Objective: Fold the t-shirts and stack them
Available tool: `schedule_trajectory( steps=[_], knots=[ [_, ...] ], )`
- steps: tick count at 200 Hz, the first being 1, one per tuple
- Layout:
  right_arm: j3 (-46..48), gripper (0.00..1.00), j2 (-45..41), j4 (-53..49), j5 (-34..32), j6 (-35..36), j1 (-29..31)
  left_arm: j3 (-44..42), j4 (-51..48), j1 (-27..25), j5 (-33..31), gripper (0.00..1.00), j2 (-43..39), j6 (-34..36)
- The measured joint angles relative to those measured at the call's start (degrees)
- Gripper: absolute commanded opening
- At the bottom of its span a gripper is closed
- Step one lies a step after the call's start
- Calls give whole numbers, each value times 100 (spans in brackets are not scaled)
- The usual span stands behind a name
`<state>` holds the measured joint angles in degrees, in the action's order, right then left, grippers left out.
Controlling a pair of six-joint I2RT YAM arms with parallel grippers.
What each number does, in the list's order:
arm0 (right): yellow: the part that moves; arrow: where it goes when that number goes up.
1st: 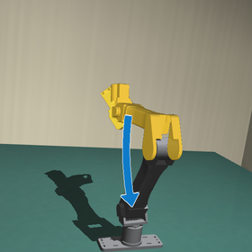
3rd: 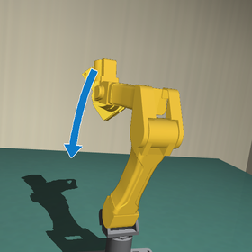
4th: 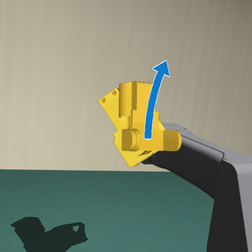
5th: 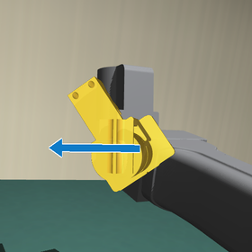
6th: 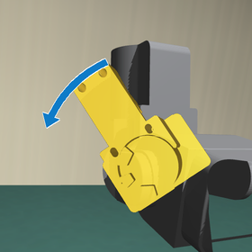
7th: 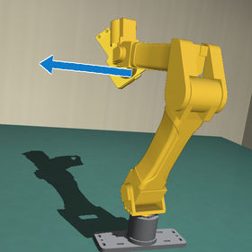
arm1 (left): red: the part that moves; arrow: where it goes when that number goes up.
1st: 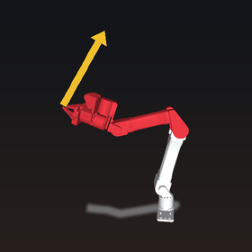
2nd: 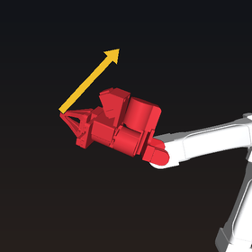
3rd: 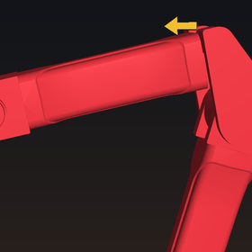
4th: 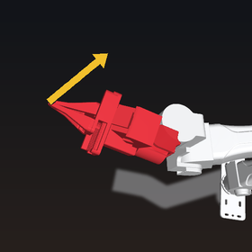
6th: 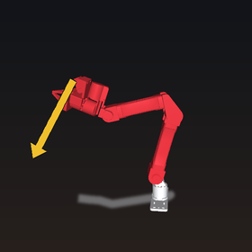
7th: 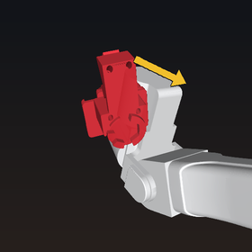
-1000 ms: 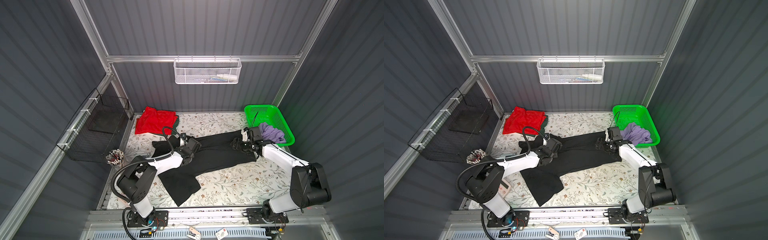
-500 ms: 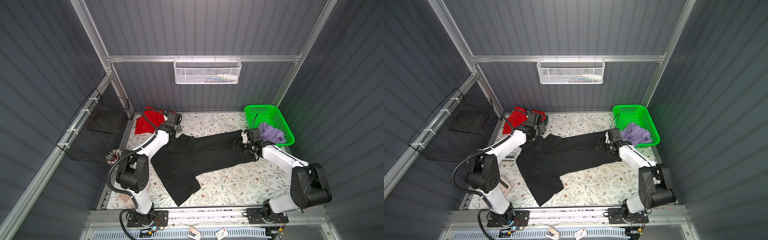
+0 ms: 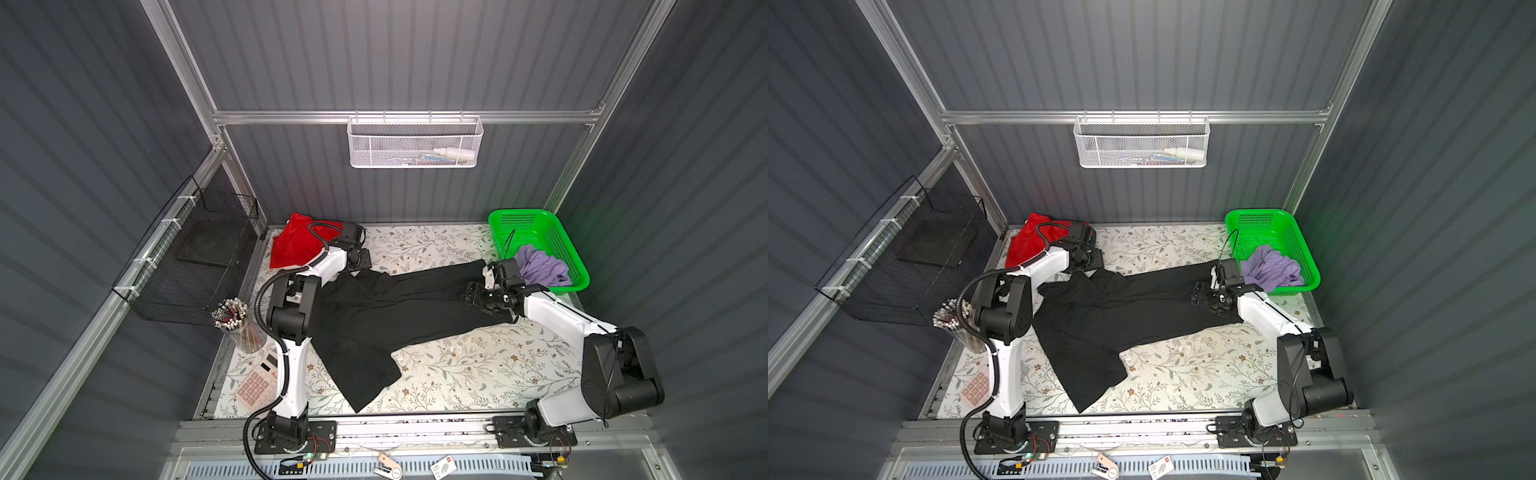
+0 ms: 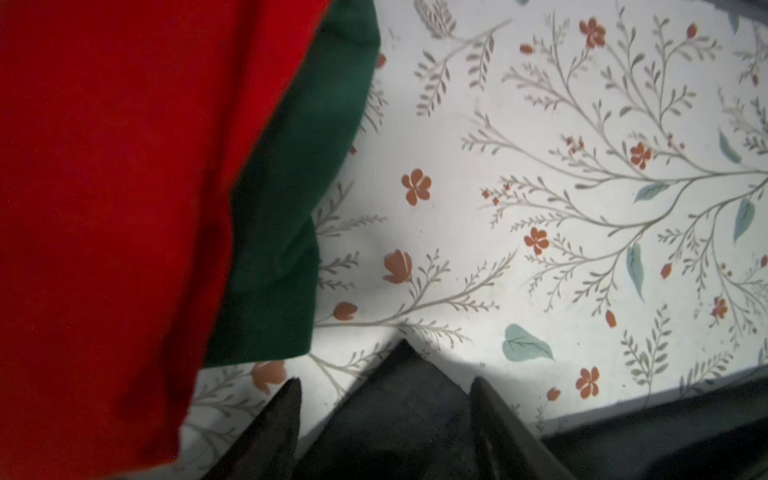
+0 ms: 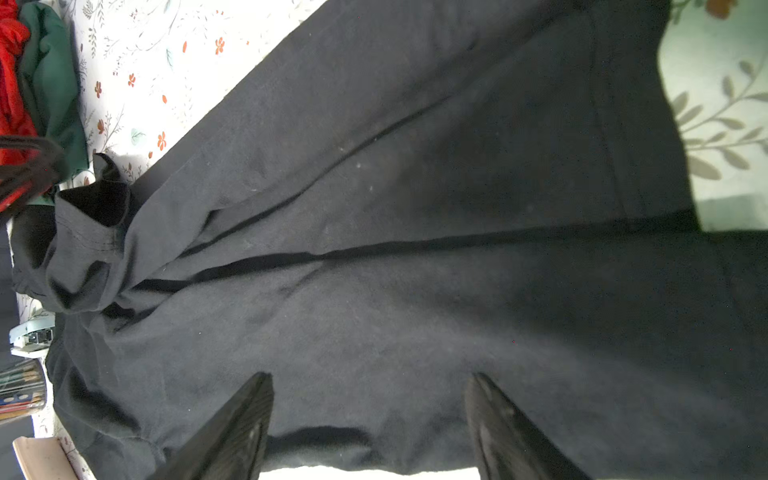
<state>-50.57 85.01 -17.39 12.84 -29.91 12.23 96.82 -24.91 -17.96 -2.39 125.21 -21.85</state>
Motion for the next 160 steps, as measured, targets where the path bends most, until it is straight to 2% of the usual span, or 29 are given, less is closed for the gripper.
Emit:
schedule_trajectory(
  steps=[33, 87, 121, 160],
  knots=[
    [0, 74, 24, 7, 4, -37, 17, 299, -310, -116, 101, 64, 210, 208],
    [0, 73, 195, -4, 26, -74, 20, 1029, -686, -275, -50, 48, 798, 463],
    [-2, 72, 195, -42, 22, -55, 20, 1027, -807, -328, -267, 52, 789, 498],
    [-90, 71, 271, -63, 28, -52, 20, 817, -1147, -398, -892, 53, 614, 496]
  ],
)
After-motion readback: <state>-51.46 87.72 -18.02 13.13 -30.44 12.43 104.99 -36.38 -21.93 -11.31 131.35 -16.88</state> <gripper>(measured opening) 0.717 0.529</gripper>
